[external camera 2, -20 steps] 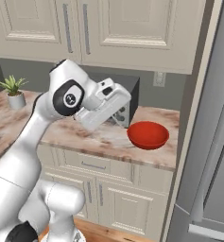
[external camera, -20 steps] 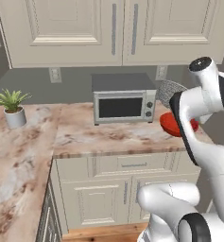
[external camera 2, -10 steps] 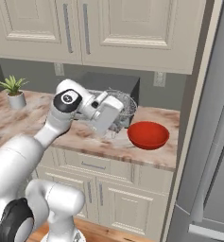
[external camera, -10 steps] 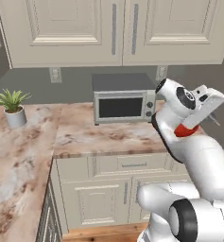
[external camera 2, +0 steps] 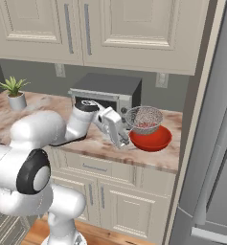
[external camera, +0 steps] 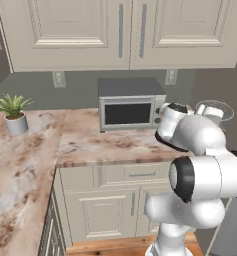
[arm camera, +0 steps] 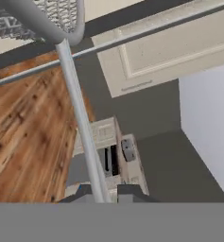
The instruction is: Open the cabinet and setup a tea strainer by placing it in the bowl upright.
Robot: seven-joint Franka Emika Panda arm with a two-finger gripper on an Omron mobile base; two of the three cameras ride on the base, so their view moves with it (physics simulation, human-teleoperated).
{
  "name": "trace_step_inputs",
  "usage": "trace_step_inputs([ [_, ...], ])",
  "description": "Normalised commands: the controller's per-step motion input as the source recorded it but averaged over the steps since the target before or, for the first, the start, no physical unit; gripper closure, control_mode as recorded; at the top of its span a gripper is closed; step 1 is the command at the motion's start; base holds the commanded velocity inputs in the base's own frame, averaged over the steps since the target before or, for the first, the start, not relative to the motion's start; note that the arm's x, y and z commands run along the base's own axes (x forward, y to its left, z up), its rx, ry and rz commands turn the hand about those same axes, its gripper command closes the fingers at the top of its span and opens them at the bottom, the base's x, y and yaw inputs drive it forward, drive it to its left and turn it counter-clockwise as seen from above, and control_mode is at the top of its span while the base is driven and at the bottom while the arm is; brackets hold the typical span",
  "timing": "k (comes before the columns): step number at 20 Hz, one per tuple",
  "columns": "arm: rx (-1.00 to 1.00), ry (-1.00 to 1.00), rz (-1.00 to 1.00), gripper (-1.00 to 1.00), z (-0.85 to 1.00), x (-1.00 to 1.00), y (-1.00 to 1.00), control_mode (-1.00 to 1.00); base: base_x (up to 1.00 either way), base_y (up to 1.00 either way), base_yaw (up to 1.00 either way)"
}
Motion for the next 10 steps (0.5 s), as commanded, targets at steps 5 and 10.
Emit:
trace_step_inputs([
  [5, -0.29, 0.13, -0.35, 1.00, -0.19, 0.31, -0.02, -1.00, 0.00, 0.00, 0.00],
  [10, -0.02, 0.06, -0.03, 1.00, -0.33, 0.09, 0.00, -1.00, 0.00, 0.00, 0.00],
])
